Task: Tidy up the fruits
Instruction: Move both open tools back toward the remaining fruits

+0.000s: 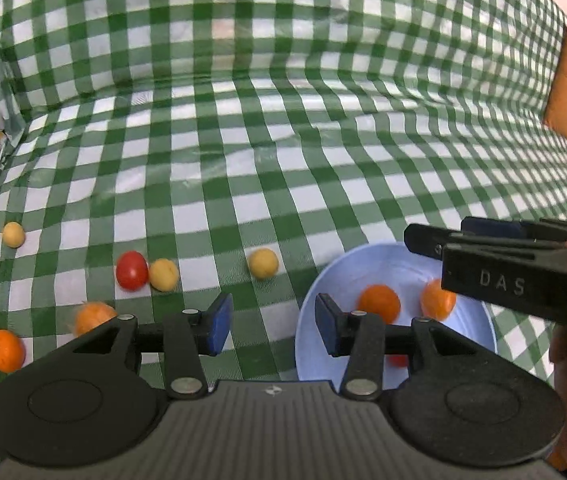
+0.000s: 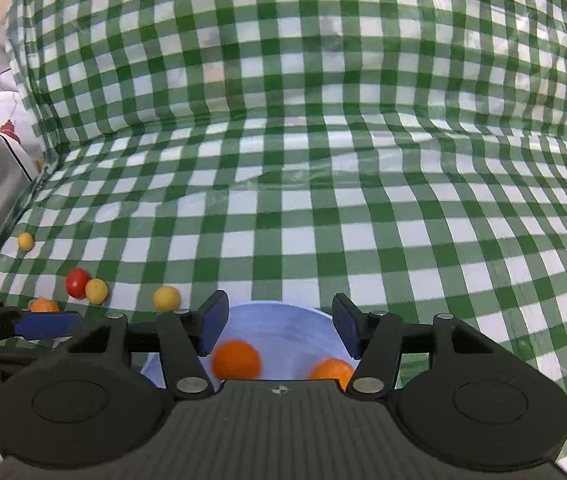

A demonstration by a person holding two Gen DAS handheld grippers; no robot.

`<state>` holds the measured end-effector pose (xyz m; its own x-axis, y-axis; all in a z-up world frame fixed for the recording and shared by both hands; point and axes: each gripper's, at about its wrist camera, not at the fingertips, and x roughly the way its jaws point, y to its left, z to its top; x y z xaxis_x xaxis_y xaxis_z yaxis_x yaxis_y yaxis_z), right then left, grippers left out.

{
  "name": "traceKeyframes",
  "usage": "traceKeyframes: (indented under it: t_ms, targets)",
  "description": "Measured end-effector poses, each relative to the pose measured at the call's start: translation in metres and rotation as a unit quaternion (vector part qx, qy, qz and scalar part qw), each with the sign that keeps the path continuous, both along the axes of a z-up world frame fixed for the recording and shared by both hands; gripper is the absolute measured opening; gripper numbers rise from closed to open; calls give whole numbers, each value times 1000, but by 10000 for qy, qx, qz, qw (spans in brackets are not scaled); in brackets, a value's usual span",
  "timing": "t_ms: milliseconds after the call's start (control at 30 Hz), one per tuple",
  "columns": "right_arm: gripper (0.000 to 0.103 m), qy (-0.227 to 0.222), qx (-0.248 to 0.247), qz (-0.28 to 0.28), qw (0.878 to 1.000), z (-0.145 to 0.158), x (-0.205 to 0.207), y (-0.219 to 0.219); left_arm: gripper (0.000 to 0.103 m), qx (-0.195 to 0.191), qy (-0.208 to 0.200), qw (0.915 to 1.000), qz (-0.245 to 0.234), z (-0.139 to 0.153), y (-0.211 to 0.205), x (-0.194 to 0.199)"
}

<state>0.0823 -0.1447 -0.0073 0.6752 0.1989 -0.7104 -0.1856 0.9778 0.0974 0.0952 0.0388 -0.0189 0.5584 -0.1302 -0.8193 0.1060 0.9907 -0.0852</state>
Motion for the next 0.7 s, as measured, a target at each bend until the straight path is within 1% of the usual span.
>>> traceKeyframes:
  t_ms: [67, 200, 300, 467, 567, 633, 700]
  targets:
    - [60, -51, -26, 0, 10000, 0, 0, 1, 50, -53, 15, 9999, 109, 1, 4, 1]
    - [60, 34, 93, -61, 9999, -3, 3, 1, 50, -305, 191, 9985, 411, 0, 17, 4]
    - [60, -42, 82, 2, 10000, -1, 1, 5, 46, -288, 162, 9984, 464, 1, 20, 2]
    - [60, -49, 153, -47, 9999, -2, 2, 5, 29, -382, 168, 9980, 475, 2, 24, 2]
    - [59, -94, 153, -26, 9998, -2, 2, 6, 24, -417, 163, 9979, 477, 0, 25, 2]
    - [56, -134, 160, -8, 9998, -2, 2, 7, 22, -441, 175, 9976, 496, 0, 26, 2]
    - [42, -187, 170, 30, 9997, -1, 2, 8, 22, -441, 195, 9976, 506, 0, 26, 3]
